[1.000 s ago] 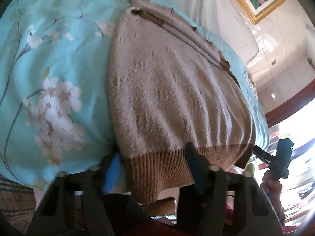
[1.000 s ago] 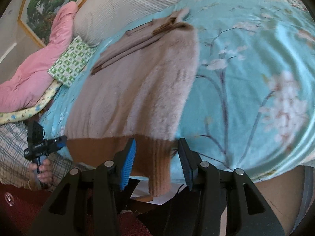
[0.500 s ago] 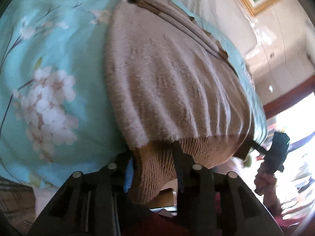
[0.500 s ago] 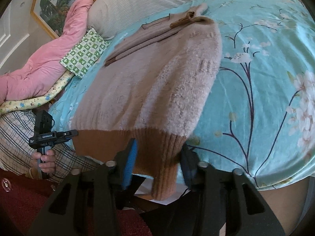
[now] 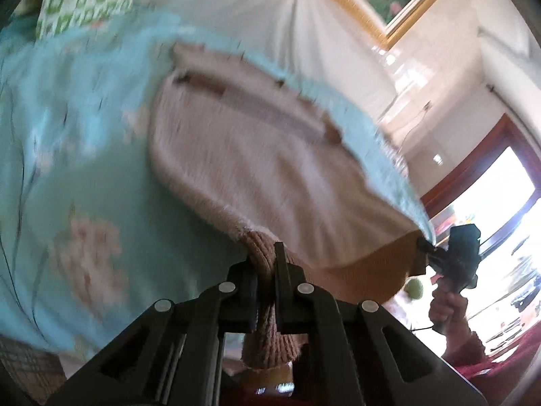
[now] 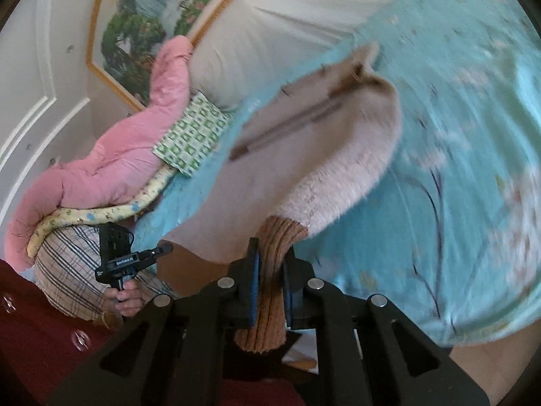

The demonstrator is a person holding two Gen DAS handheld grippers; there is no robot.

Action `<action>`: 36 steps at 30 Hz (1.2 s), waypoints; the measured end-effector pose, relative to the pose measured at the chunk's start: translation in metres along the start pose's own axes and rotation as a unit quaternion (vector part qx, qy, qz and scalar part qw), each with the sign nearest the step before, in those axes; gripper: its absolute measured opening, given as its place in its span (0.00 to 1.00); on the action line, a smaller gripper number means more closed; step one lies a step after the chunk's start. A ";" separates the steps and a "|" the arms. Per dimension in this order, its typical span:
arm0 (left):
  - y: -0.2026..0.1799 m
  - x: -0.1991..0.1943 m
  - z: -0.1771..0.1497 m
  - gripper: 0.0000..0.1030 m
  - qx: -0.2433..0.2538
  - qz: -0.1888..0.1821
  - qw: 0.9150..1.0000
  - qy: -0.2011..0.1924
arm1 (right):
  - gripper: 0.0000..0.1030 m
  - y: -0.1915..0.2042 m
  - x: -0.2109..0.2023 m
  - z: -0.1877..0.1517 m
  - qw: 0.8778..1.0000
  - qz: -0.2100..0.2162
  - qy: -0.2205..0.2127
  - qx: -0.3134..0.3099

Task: Fold small clothes

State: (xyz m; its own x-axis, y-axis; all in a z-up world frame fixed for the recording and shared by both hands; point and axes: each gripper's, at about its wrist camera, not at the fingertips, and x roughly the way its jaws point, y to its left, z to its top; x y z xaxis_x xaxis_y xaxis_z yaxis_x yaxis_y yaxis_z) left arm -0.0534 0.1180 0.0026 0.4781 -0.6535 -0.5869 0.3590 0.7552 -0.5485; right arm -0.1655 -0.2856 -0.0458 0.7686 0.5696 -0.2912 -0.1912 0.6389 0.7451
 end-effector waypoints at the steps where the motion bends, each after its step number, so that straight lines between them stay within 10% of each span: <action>1: -0.002 -0.003 0.010 0.04 0.003 -0.006 1.000 -0.012 | 0.12 0.004 0.002 0.009 1.000 0.005 -0.009 -0.003; 15: 0.012 0.040 0.193 0.04 0.021 0.006 0.990 -0.138 | 0.12 -0.007 0.078 0.179 0.995 -0.049 -0.084 0.005; 25: 0.065 0.146 0.310 0.04 -0.029 0.032 0.993 -0.108 | 0.12 -0.043 0.165 0.272 0.988 -0.138 -0.070 -0.006; 36: 0.120 0.251 0.325 0.05 -0.043 0.109 0.993 -0.033 | 0.13 -0.116 0.229 0.289 0.974 -0.220 -0.033 0.037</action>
State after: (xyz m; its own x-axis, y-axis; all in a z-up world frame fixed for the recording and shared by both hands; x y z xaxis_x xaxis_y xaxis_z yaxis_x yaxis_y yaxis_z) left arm 0.3704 0.0607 -0.0168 0.5894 -0.4676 -0.6587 0.1733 0.8697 -0.4622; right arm 0.2087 -0.3786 -0.0255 0.8041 0.2137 -0.5547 0.2077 0.7733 0.5990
